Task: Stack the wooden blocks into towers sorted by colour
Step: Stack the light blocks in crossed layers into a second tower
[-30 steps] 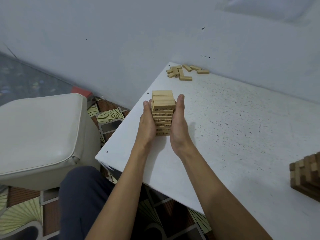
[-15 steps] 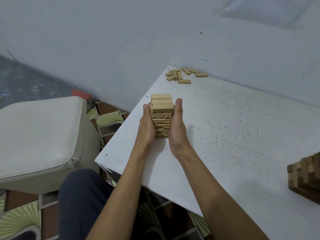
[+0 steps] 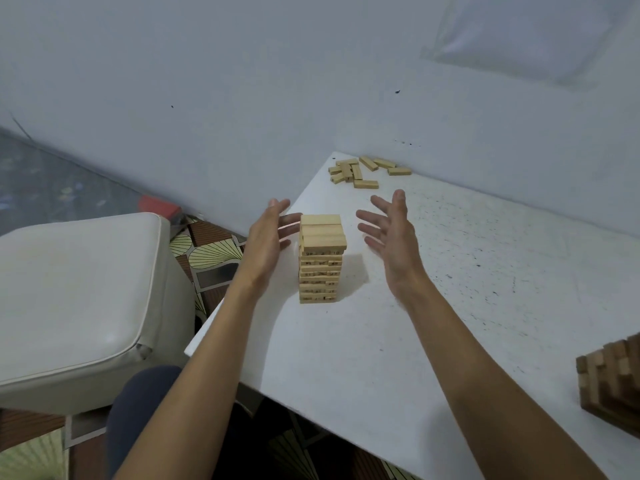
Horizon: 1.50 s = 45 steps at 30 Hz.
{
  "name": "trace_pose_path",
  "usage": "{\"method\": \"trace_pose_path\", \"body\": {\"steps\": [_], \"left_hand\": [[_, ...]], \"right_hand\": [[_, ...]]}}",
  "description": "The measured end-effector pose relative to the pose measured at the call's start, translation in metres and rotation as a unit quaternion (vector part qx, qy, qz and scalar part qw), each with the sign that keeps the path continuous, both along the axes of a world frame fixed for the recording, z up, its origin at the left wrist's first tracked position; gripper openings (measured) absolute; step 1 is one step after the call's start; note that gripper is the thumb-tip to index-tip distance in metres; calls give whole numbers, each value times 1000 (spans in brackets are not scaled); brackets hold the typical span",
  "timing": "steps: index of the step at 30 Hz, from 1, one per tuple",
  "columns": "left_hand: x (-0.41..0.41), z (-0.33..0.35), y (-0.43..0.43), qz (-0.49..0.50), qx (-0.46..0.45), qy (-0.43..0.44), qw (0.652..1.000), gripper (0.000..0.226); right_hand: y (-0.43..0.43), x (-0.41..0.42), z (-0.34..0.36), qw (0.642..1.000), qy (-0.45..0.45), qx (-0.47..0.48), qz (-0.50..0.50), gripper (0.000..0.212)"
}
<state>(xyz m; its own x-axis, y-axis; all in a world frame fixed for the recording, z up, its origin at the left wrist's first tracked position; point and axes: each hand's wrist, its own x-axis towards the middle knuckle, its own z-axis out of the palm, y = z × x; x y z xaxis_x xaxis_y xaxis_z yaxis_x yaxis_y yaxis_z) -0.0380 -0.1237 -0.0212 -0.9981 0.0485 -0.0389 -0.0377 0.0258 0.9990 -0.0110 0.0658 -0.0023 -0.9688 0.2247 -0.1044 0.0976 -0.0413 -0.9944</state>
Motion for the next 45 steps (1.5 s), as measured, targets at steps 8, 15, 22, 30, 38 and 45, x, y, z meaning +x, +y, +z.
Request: {"method": "trace_pose_path", "body": {"steps": [8, 15, 22, 30, 38, 45], "left_hand": [[-88, 7, 15, -78, -257, 144, 952, 27], [-171, -6, 48, -134, -463, 266, 835, 42], [-190, -21, 67, -119, -518, 291, 796, 40], [-187, -19, 71, -78, -465, 243, 848, 19], [-186, -18, 72, -66, -457, 261, 848, 7], [-166, -17, 52, -83, -378, 265, 883, 7]], "right_hand": [[21, -78, 1, 935, 46, 352, -13, 29], [31, -149, -24, 803, 21, 594, 39, 42], [33, -164, -36, 747, 22, 663, 42, 37], [34, -148, -33, 802, 29, 596, 29, 30], [33, -142, -30, 823, 32, 568, 5, 19], [28, -129, -32, 759, 86, 644, -38, 9]]}}
